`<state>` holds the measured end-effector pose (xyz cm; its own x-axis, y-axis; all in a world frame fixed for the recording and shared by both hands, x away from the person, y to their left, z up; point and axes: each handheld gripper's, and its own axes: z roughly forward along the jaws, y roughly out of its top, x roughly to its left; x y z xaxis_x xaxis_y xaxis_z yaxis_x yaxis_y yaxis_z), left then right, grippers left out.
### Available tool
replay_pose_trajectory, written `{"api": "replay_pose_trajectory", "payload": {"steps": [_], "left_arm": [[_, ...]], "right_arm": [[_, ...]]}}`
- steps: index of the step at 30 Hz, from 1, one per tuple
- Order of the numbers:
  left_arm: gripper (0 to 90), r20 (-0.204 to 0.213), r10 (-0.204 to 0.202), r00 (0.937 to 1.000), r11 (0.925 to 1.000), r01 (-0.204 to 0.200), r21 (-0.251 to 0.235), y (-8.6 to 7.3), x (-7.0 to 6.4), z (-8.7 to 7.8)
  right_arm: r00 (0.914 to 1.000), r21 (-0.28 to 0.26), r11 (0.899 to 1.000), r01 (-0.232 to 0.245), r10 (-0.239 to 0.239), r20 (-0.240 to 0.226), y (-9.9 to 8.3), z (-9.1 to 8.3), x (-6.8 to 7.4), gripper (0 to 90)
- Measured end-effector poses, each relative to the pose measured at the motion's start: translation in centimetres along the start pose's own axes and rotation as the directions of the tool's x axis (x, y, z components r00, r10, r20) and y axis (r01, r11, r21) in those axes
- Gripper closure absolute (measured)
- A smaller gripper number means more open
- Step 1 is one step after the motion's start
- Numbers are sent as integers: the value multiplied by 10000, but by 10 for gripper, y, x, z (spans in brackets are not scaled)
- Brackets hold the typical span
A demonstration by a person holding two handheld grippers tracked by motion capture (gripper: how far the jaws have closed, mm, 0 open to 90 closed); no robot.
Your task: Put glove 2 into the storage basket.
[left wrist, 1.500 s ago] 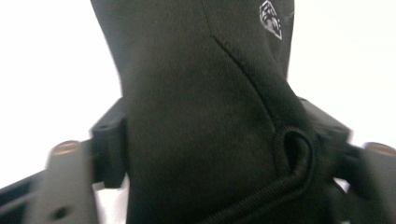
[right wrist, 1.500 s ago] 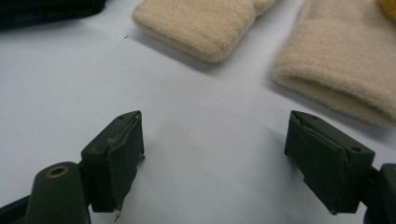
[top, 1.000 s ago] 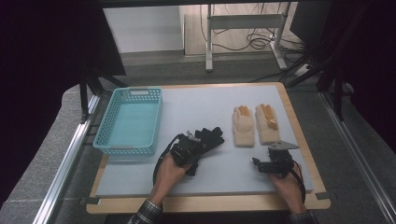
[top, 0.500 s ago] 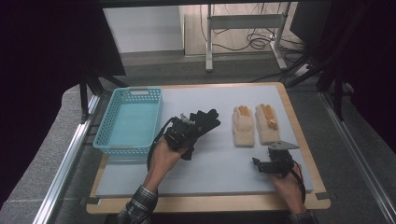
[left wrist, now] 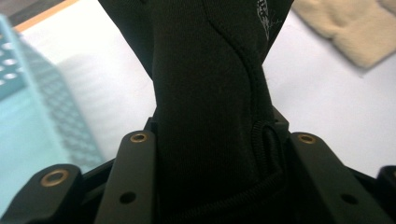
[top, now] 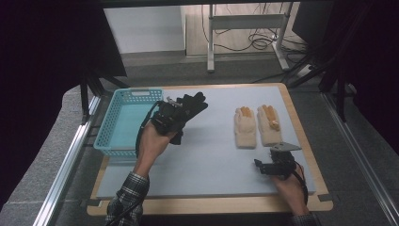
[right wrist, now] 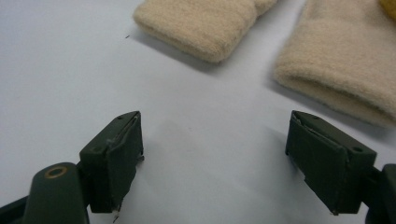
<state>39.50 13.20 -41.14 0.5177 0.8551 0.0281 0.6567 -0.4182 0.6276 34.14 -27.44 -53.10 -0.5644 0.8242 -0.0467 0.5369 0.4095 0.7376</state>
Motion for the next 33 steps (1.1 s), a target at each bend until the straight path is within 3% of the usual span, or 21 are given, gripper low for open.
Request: {"api": "replay_pose_trajectory", "payload": {"steps": [11, 17, 18, 20, 21, 22, 25, 26, 27, 29, 30, 31, 33], "left_arm": [[604, -717, -484, 9963, 9987, 493, 107, 0, 39, -15], [601, -1173, -1083, 9872, 9938, 1106, 130, -7, 67, -22], [600, -1173, -1083, 9872, 9938, 1106, 130, -7, 67, -22], [599, -1329, -1420, 9809, 9891, 1458, 195, -12, 81, -22], [599, -1329, -1420, 9809, 9891, 1458, 195, -12, 81, -22], [599, -1422, -1642, 9761, 9851, 1698, 280, -16, 91, -21], [598, -1562, -1797, 9712, 9814, 1880, 396, -21, 101, -18], [597, -1690, -2017, 9648, 9758, 2128, 508, -25, 111, -15], [597, -1690, -2017, 9648, 9758, 2128, 508, -25, 111, -15], [597, -1843, -2199, 9579, 9695, 2356, 675, -29, 121, -10], [597, -2026, -2312, 9516, 9631, 2533, 906, -34, 130, -5], [597, -2026, -2312, 9516, 9631, 2533, 906, -34, 130, -5], [596, -2236, -2385, 9451, 9570, 2679, 1116, -38, 138, 1]], "right_arm": [[10000, -3, 10000, -1, 1, 0, 0, 0, 0, 185], [10000, 1, 10000, 5, -5, -1, 0, 0, 0, 185], [10000, 1, 10000, 3, -3, 2, 0, 0, 0, 185], [10000, 5, 10000, 5, -5, 6, 0, 0, 0, 185], [10000, 5, 10000, 5, -5, 6, 0, 0, 0, 185], [10000, 7, 10000, 6, -6, 8, 0, 0, 0, 185], [10000, 10, 10000, 12, -12, 14, 0, 0, 0, 185], [10000, 10, 10000, 3, -3, 15, 0, 0, 0, 185], [10000, 10, 10000, 3, -3, 15, 0, 0, 0, 185], [10000, 18, 10000, 16, -16, 19, 0, 0, 0, 185], [10000, 15, 10000, 20, -20, 17, 0, 0, 0, 185], [10000, 15, 10000, 20, -20, 17, 0, 0, 0, 185], [10000, 18, 10000, 21, -22, 13, 0, 0, 0, 185]]}}
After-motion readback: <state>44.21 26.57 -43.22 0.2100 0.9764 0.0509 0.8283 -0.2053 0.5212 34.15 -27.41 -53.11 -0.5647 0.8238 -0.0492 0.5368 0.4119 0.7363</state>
